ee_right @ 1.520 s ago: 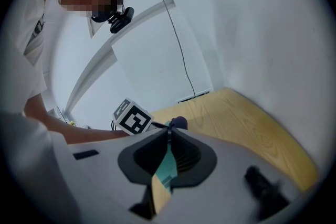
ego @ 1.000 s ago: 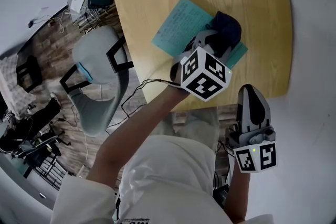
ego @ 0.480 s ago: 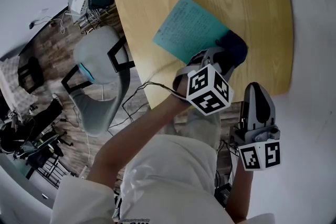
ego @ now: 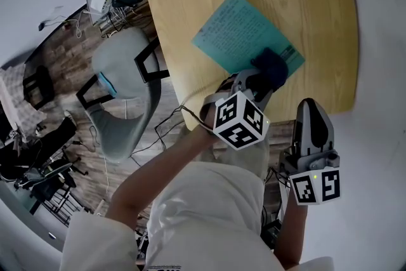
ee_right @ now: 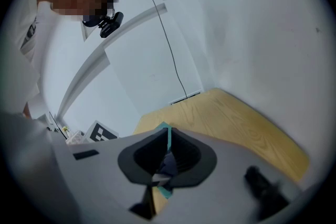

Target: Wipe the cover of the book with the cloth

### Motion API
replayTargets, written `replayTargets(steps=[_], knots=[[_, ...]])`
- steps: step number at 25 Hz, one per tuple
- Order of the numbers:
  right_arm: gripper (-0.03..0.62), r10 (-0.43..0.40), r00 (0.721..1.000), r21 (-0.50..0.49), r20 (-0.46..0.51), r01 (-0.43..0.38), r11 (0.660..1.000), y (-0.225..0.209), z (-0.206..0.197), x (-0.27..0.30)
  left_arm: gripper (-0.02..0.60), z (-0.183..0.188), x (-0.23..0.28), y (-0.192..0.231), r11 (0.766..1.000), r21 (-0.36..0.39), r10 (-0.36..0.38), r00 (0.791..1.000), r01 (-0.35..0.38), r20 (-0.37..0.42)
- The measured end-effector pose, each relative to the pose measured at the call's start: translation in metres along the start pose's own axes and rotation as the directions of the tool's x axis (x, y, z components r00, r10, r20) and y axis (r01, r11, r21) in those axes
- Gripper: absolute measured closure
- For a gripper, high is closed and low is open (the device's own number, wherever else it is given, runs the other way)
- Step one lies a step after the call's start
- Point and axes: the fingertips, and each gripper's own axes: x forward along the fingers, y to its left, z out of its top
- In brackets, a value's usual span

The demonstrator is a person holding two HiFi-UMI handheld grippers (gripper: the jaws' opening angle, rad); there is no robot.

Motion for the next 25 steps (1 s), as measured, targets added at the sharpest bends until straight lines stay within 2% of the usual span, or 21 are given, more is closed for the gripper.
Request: replayTargets(steps=[5, 11, 17, 25], knots=[[0.559, 0.019, 1.0, -0.007, -0.001, -0.019, 1.0, 0.011, -0.003, 0.004, 0.43, -0.022, -0.017, 0.012, 0.999, -0.038, 0.033, 0.999, -0.033, -0.001], [0.559, 0.042, 0.999, -0.014, -0.011, -0.042, 0.999, 0.02, -0.008, 0.009, 0.43, -0.038, -0.036, 0.039, 0.989, -0.1, 0.107, 0.994, -0.105, 0.007], [0.559, 0.057, 0.998, -0.027, -0.017, -0.057, 0.998, 0.028, -0.004, 0.012, 0.43, -0.047, -0.058, 0.077, 0.969, -0.165, 0.188, 0.982, -0.183, 0.017], [0.559, 0.077, 0.997, -0.031, -0.029, -0.077, 0.997, 0.034, -0.003, 0.017, 0.428, -0.044, -0.079, 0.135, 0.937, -0.21, 0.291, 0.957, -0.28, 0.023]])
